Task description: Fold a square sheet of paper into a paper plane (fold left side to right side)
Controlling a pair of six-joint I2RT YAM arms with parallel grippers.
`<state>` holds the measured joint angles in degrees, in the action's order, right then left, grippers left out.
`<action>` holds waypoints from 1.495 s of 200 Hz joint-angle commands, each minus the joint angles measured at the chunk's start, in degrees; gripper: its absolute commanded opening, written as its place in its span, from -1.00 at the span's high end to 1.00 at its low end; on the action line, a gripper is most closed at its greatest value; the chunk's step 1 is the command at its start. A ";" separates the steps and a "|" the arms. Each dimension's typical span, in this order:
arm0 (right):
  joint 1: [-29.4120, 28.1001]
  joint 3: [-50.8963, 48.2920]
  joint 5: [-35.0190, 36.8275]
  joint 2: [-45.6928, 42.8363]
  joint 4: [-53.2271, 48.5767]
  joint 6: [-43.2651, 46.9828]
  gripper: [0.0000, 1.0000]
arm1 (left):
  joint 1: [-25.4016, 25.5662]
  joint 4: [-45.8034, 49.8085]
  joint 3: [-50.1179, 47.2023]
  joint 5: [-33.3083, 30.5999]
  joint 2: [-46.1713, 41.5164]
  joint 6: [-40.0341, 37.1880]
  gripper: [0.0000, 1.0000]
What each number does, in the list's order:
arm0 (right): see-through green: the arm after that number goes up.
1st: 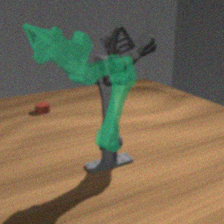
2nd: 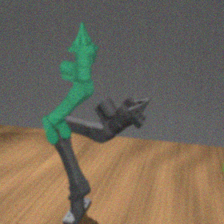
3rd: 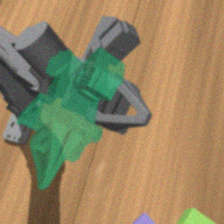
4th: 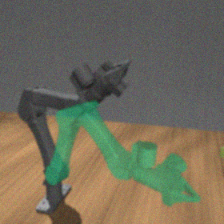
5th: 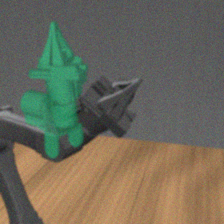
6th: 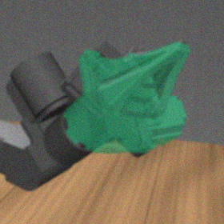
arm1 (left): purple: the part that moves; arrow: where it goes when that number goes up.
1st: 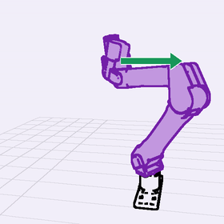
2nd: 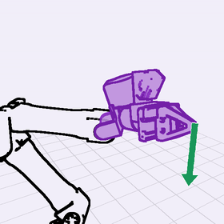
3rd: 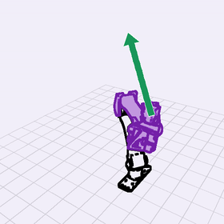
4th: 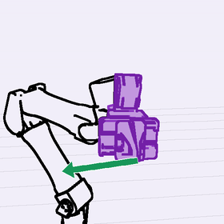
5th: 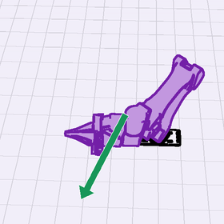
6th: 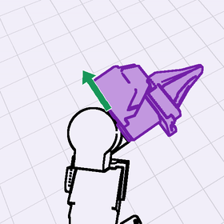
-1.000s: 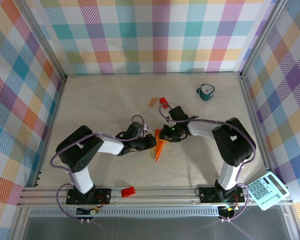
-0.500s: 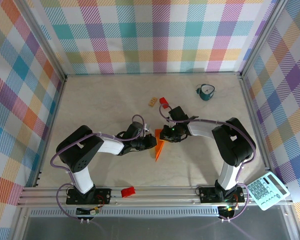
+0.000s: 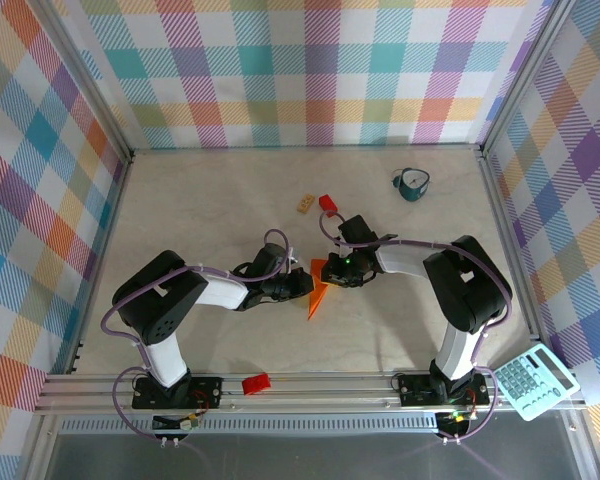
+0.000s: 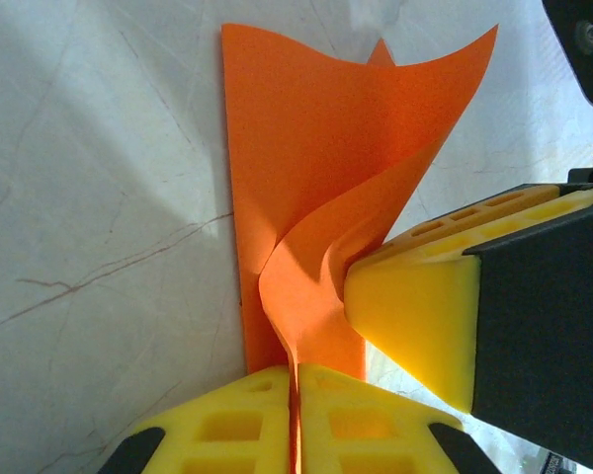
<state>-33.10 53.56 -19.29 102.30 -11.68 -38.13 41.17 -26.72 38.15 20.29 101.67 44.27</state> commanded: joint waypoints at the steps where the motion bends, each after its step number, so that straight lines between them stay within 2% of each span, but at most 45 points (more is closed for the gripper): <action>1: -0.31 -1.51 0.84 1.82 -2.07 0.61 0.72 | 1.69 6.07 -1.04 1.35 4.29 0.62 0.80; 43: -0.30 -3.53 1.25 2.29 -3.13 0.72 0.83 | 1.42 6.55 -1.44 0.58 0.23 0.05 0.78; 118: -0.30 -5.77 2.50 3.52 -4.11 1.35 0.99 | -3.21 19.53 2.13 -0.29 -13.46 -5.81 0.59; 137: -0.30 -5.67 2.58 3.61 -4.29 1.60 1.00 | -3.80 22.31 2.71 0.45 -16.95 -7.11 0.60; 158: -0.30 -5.58 2.76 3.61 -4.59 1.79 0.99 | -3.79 23.13 3.21 4.26 -19.16 -7.46 0.74; 183: -0.30 -5.41 2.93 3.85 -4.83 1.96 1.00 | -3.47 22.15 3.79 10.71 -19.02 -5.94 0.91; 210: -0.29 -5.24 2.85 4.02 -4.91 1.96 1.00 | -2.16 21.59 5.19 15.38 -17.11 -4.36 0.98; 299: -0.30 -4.24 3.20 4.60 -6.00 2.44 1.00 | 0.88 23.51 10.05 17.34 -7.99 -4.01 1.00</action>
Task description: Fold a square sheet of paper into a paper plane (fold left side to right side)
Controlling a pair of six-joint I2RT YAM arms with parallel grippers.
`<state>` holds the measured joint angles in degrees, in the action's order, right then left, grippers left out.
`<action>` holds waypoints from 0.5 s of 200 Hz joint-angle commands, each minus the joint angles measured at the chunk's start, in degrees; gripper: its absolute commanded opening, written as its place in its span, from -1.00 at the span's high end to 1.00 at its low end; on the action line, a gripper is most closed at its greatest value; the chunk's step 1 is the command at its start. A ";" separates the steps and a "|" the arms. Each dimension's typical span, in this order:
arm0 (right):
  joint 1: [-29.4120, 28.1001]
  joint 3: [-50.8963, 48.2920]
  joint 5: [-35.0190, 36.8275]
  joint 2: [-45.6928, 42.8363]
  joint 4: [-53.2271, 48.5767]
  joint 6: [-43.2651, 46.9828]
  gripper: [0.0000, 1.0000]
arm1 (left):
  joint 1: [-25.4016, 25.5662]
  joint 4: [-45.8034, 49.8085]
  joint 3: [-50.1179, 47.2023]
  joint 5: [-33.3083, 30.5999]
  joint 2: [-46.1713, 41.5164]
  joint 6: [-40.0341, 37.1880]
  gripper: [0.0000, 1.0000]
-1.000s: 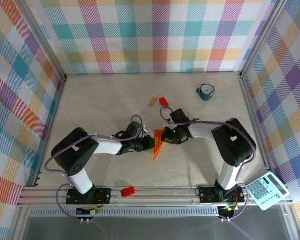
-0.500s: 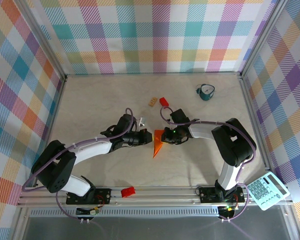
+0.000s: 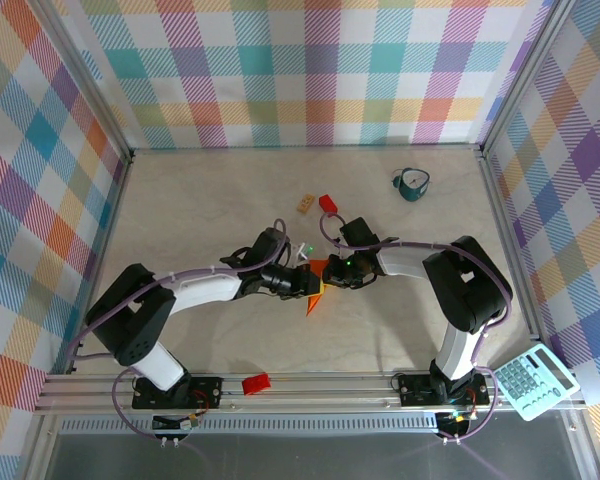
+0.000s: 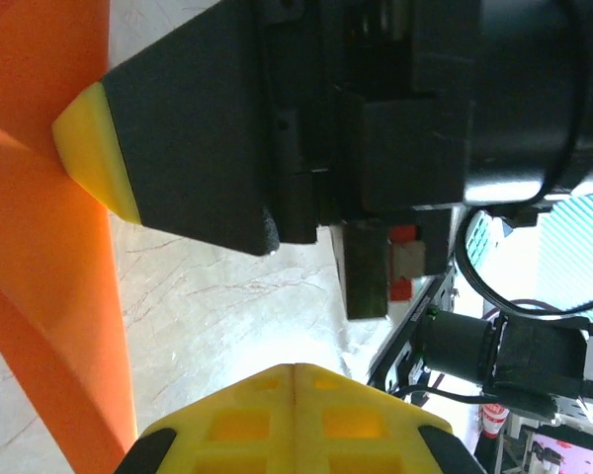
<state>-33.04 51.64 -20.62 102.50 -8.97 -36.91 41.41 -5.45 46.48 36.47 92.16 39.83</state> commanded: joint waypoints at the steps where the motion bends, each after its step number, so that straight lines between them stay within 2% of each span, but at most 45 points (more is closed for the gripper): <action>1: -0.36 -2.32 4.54 4.39 -8.75 1.18 1.00 | 0.66 2.31 1.75 1.07 1.52 0.43 1.00; 57: -0.36 -1.79 4.70 4.73 -9.16 1.53 1.00 | 0.69 5.45 1.02 -2.22 4.24 -0.47 1.00; 100: -0.36 -1.12 4.88 4.99 -9.66 1.68 1.00 | 0.78 5.02 -0.11 -2.28 5.70 -0.11 1.00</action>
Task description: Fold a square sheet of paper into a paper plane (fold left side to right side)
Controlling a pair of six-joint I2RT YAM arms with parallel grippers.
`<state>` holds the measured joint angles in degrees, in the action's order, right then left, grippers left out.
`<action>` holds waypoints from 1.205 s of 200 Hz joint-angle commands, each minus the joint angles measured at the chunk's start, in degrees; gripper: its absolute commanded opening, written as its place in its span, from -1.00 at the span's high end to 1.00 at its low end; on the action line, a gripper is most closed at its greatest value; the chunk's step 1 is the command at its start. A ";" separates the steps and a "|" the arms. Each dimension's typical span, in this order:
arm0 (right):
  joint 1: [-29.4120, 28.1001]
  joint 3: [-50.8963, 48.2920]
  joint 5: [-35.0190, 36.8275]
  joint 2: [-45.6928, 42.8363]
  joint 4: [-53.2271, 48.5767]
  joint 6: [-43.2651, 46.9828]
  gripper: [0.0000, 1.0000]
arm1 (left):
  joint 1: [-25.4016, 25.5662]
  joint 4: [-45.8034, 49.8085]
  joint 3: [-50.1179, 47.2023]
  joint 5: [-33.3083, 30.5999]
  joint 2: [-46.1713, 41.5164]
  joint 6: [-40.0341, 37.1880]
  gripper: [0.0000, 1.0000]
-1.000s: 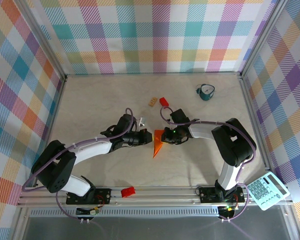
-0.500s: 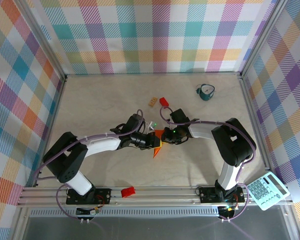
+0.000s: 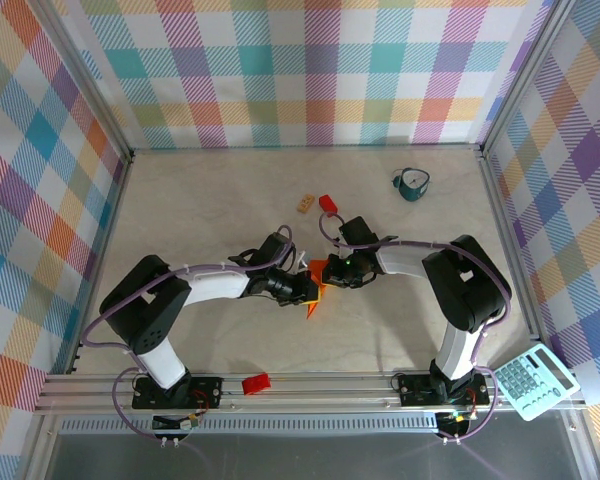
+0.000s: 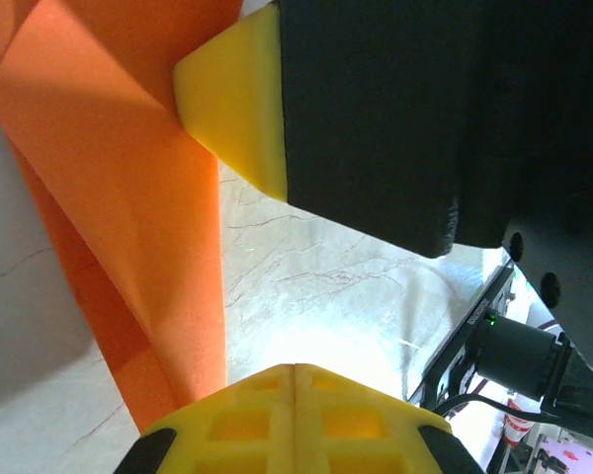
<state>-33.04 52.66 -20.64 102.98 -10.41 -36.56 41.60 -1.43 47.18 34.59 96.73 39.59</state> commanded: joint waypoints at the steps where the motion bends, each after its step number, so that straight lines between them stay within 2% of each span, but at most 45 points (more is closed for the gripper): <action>1: -0.36 -2.18 4.91 4.55 -8.22 1.41 1.00 | 0.58 1.00 -0.88 -0.40 1.20 0.13 1.00; 168: -0.36 -1.61 4.24 4.41 -8.02 1.54 1.00 | 1.36 -3.31 -4.10 -0.80 5.03 1.89 1.00; 241: -0.36 -0.61 -0.93 -4.64 -0.61 2.42 0.99 | 2.16 -4.72 -7.50 -3.43 6.54 2.49 1.00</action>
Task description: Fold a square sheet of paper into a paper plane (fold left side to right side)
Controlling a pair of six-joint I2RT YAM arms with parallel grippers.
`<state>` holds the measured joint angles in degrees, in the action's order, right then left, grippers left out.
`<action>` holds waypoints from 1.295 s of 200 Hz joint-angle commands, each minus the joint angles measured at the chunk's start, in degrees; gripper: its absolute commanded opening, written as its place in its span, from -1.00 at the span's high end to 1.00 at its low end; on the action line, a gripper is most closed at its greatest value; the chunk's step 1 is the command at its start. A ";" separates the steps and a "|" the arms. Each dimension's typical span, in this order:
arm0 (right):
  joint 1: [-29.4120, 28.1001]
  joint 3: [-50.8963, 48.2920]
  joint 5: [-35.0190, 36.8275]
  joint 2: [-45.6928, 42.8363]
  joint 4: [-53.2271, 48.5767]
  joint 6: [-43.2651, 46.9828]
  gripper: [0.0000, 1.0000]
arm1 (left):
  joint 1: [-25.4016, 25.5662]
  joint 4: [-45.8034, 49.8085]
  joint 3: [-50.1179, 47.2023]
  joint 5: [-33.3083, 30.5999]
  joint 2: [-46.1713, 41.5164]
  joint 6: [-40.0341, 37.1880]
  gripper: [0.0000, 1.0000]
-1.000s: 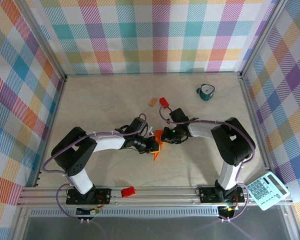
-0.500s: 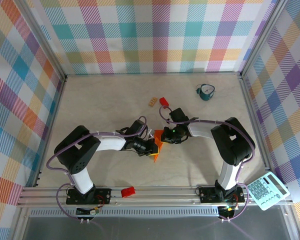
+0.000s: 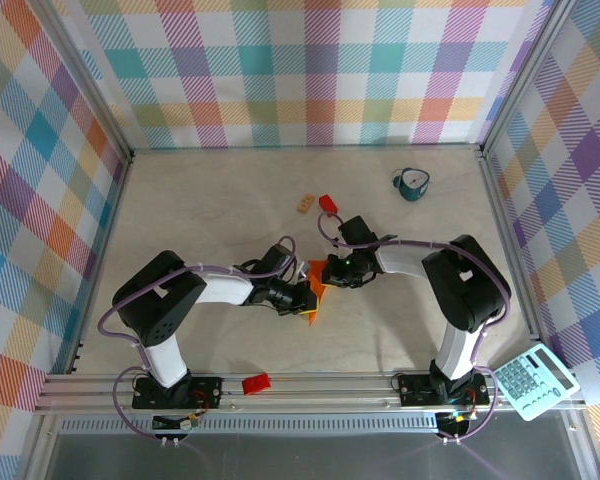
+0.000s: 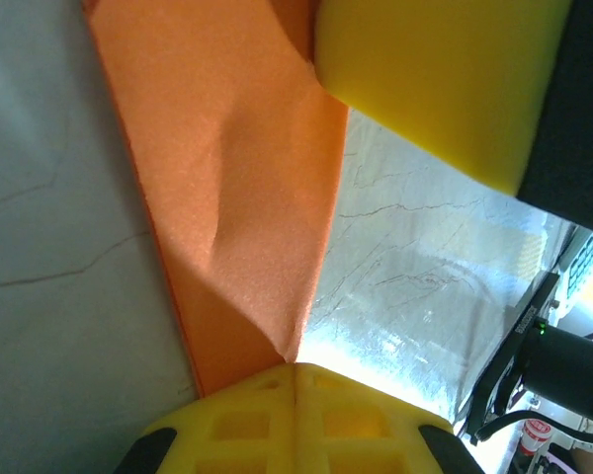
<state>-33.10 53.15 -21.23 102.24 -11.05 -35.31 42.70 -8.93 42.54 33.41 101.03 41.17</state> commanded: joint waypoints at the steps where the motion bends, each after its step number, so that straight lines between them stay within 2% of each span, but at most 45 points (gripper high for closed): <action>1: -0.30 -1.14 -0.36 -4.07 0.09 1.15 0.99 | 1.07 2.73 -2.93 -2.27 2.24 0.93 1.00; 41: -0.46 -5.87 -0.98 -10.36 2.51 1.45 0.98 | 1.20 1.28 -4.40 -3.07 1.75 1.18 1.00; 66: -1.74 -9.56 -3.28 -11.59 7.48 -0.51 0.97 | 1.32 1.18 -4.49 -3.26 1.65 0.88 1.00; 99: -4.19 -9.79 -3.46 -9.31 10.15 -1.41 0.97 | 1.27 1.45 -4.49 -3.59 1.80 0.64 1.00; 143: -4.60 -8.38 -3.60 -5.00 12.78 -2.25 0.97 | 1.32 1.43 -4.23 -3.68 1.96 0.70 1.00; 259: -4.43 -6.41 2.22 -1.35 10.01 0.72 0.96 | 1.31 1.98 -4.74 -4.05 2.15 0.57 1.00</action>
<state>-37.50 45.50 -21.12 99.24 -0.03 -36.34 43.11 -13.72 40.36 33.34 100.99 42.37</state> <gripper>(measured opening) 0.050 0.050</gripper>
